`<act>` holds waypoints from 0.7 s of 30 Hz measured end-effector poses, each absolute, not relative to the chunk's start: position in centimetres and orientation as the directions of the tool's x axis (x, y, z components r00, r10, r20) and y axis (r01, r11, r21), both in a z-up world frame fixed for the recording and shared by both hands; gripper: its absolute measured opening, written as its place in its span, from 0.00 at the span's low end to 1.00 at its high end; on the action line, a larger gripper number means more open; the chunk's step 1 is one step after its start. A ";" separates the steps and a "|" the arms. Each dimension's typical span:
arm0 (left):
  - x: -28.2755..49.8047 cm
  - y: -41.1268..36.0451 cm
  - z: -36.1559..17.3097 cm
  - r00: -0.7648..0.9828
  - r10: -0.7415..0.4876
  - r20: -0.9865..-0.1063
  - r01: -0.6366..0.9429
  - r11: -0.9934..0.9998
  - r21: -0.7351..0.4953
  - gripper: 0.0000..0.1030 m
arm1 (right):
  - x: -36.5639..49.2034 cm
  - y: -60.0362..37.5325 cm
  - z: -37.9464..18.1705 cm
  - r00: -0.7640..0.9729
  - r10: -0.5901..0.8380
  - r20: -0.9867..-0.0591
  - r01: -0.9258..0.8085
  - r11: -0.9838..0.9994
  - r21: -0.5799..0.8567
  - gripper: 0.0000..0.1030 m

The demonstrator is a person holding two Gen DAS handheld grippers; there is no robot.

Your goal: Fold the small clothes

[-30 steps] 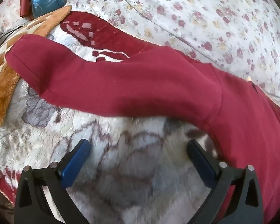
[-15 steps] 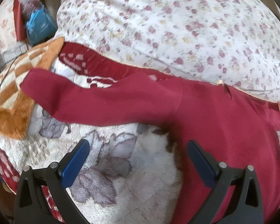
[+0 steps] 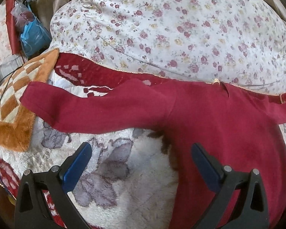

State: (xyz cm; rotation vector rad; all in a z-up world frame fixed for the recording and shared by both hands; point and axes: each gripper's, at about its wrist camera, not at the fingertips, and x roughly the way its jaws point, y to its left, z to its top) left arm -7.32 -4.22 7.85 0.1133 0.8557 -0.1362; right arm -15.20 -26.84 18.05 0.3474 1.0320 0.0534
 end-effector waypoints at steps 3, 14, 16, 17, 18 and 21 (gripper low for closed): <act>-7.0 -4.4 7.5 0.640 -0.056 -0.766 0.156 0.986 0.058 1.00 | -13.7 -26.2 17.6 0.556 0.128 -0.822 0.147 0.957 0.248 1.00; -6.2 -4.9 6.2 0.613 -0.049 -0.788 0.150 0.987 0.056 1.00 | -10.0 -26.6 12.6 0.551 -0.074 -0.832 0.196 0.980 0.043 1.00; -6.1 -5.0 6.2 0.616 -0.046 -0.786 0.145 0.988 0.056 1.00 | -10.2 -26.8 12.0 0.554 -0.084 -0.828 0.217 0.975 0.046 1.00; -6.0 -5.1 6.2 0.617 -0.050 -0.786 0.146 0.988 0.052 1.00 | -10.3 -26.9 11.8 0.556 -0.095 -0.826 0.228 0.973 0.042 1.00; -6.0 -5.2 6.1 0.616 -0.054 -0.786 0.146 0.988 0.047 1.00 | -10.3 -27.0 11.6 0.556 -0.100 -0.825 0.234 0.971 0.040 1.00; -6.0 -5.7 6.1 0.618 -0.053 -0.784 0.147 0.988 0.049 1.00 | -10.2 -27.4 10.8 0.540 -0.104 -0.835 0.245 0.969 0.037 1.00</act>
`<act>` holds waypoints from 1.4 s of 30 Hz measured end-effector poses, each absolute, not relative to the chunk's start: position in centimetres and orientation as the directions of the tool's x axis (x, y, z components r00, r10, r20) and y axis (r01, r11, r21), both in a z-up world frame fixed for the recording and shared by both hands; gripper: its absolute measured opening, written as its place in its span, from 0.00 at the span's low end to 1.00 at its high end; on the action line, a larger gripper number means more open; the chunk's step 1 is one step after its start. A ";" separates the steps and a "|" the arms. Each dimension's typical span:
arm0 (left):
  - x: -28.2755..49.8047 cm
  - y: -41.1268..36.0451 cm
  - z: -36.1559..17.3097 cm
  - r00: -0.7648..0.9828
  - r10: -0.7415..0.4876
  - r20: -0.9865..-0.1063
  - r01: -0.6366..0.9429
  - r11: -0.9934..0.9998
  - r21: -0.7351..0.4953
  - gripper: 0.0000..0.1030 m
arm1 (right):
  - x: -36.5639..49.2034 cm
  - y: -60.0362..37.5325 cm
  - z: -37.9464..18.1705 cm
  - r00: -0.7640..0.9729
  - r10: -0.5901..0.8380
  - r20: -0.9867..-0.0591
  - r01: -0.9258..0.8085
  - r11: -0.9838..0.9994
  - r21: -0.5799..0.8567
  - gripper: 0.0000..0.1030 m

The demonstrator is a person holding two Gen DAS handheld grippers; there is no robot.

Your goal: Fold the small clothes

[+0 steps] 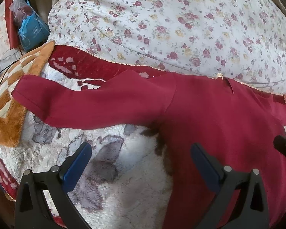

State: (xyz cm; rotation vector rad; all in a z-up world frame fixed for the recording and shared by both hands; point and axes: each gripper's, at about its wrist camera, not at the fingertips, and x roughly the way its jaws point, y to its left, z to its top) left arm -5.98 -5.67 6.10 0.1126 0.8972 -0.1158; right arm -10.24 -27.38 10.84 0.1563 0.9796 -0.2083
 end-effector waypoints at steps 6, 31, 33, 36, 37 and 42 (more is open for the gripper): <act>-5.8 -6.5 6.3 0.626 -0.056 -0.777 0.157 0.986 0.054 1.00 | -9.9 -28.1 9.5 0.529 -0.146 -0.836 0.287 0.958 0.014 1.00; -5.0 -8.9 5.4 0.626 -0.106 -0.772 0.195 0.980 0.024 1.00 | -9.3 -29.3 7.1 0.516 -0.145 -0.844 0.352 0.935 0.054 1.00; -5.0 -8.9 5.3 0.626 -0.109 -0.772 0.197 0.980 0.021 1.00 | -9.3 -29.4 6.9 0.512 -0.151 -0.845 0.353 0.935 0.046 1.00; -4.8 -9.0 5.1 0.623 -0.103 -0.776 0.195 0.981 0.026 1.00 | -9.3 -29.6 6.9 0.509 -0.152 -0.847 0.359 0.932 0.049 1.00; -4.7 -9.0 5.1 0.622 -0.102 -0.776 0.193 0.981 0.025 1.00 | -9.3 -29.6 6.8 0.509 -0.151 -0.847 0.360 0.931 0.050 1.00; -4.5 -9.0 5.1 0.623 -0.102 -0.776 0.188 0.982 0.022 1.00 | -9.0 -29.4 6.6 0.500 -0.154 -0.852 0.358 0.933 0.041 1.00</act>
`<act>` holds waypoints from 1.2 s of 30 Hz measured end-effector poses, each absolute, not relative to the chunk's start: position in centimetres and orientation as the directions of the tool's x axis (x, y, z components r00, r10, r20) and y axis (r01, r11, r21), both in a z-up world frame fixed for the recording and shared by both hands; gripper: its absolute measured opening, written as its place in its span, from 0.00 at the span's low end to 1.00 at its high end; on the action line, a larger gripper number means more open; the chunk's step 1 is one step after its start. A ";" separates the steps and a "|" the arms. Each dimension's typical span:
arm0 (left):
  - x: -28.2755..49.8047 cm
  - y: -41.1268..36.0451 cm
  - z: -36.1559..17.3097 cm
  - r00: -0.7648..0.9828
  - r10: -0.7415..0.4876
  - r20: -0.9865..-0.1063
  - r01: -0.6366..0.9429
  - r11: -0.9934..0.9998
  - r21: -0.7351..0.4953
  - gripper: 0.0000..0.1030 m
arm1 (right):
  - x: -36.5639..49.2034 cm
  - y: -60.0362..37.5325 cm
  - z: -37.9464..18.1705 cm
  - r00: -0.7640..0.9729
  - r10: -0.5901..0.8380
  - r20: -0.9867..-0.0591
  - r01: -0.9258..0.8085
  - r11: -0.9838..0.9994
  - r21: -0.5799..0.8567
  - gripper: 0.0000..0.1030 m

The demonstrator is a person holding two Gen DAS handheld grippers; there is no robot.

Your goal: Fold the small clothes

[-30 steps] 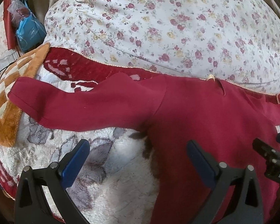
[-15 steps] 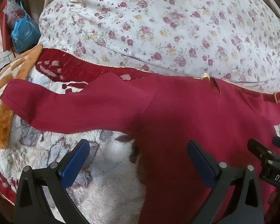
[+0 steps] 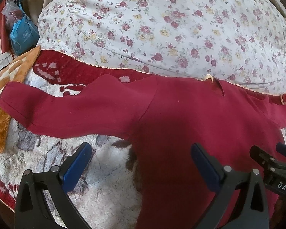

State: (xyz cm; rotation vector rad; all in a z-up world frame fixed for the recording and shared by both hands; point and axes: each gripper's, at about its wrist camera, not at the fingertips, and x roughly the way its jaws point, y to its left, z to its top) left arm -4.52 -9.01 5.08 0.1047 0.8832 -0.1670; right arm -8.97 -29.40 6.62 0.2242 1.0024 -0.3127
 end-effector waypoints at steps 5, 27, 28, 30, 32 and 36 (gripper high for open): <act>-4.4 -9.1 5.0 0.623 -0.098 -0.776 0.185 0.982 0.025 1.00 | -8.4 -29.0 6.5 0.494 -0.142 -0.858 0.333 0.942 0.036 1.00; -3.7 -9.1 5.1 0.625 -0.087 -0.776 0.170 0.985 0.027 1.00 | -7.4 -28.5 6.2 0.474 -0.118 -0.873 0.311 0.949 0.041 1.00; -3.7 -9.1 5.1 0.625 -0.087 -0.776 0.170 0.985 0.026 1.00 | -7.3 -28.6 6.2 0.473 -0.118 -0.873 0.310 0.950 0.040 1.00; -3.7 -9.0 5.1 0.625 -0.087 -0.776 0.168 0.985 0.025 1.00 | -7.3 -28.6 6.2 0.473 -0.116 -0.873 0.311 0.949 0.042 1.00; -3.7 -9.1 5.1 0.625 -0.086 -0.776 0.169 0.985 0.026 1.00 | -7.2 -28.6 6.2 0.472 -0.109 -0.875 0.312 0.949 0.050 1.00; -3.4 -9.0 5.1 0.625 -0.084 -0.776 0.165 0.986 0.027 1.00 | -6.4 -28.3 6.0 0.463 -0.090 -0.882 0.290 0.955 0.055 1.00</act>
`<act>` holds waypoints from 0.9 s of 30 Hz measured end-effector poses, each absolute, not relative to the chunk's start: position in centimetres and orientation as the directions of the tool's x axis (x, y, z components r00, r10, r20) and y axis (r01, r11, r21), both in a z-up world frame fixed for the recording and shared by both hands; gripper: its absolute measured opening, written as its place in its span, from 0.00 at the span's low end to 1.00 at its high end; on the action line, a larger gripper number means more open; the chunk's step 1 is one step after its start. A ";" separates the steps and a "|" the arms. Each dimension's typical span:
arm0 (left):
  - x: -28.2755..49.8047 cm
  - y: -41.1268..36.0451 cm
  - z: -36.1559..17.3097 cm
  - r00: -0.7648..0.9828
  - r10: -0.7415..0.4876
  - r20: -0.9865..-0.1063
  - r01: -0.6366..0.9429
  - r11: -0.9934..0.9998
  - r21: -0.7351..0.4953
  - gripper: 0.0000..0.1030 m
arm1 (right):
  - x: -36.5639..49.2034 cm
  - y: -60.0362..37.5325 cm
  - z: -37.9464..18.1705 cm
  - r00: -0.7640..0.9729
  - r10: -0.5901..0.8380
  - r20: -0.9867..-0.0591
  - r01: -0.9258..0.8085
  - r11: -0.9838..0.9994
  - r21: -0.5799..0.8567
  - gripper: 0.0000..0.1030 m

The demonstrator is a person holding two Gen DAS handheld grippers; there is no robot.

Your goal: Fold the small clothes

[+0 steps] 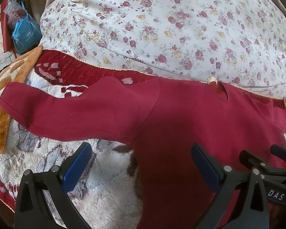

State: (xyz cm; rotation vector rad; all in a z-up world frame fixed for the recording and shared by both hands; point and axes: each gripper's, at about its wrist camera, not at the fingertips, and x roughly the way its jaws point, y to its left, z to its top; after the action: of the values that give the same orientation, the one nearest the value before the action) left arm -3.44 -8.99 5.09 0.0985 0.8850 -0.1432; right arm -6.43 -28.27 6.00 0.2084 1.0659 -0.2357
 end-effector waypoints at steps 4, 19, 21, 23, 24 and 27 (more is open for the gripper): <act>-3.3 -8.8 5.2 0.632 -0.073 -0.772 0.157 0.987 0.035 1.00 | -6.2 -28.1 6.1 0.477 -0.095 -0.874 0.288 0.956 0.054 1.00; -2.8 -7.9 4.8 0.626 -0.050 -0.778 0.123 0.992 0.035 1.00 | -6.3 -29.2 5.5 0.466 -0.094 -0.880 0.322 0.944 0.069 1.00; -2.8 -7.8 4.8 0.624 -0.044 -0.780 0.117 0.992 0.038 1.00 | -6.4 -29.2 5.5 0.467 -0.090 -0.880 0.320 0.945 0.073 1.00; -2.7 -7.6 4.7 0.623 -0.055 -0.780 0.120 0.992 0.026 1.00 | -6.4 -29.1 5.5 0.473 -0.093 -0.876 0.314 0.947 0.068 1.00; -2.6 -7.5 4.7 0.625 -0.057 -0.779 0.121 0.992 0.025 1.00 | -6.3 -29.0 5.4 0.466 -0.097 -0.879 0.311 0.948 0.061 1.00; -2.4 -7.1 4.6 0.621 -0.039 -0.783 0.103 0.994 0.032 1.00 | -6.0 -28.7 5.2 0.457 -0.089 -0.885 0.301 0.952 0.060 1.00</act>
State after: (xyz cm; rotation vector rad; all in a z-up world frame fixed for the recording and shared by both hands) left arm -2.37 -7.11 4.57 0.0764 0.8978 -0.0822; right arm -5.97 -28.69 5.21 0.2204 1.0721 -0.2427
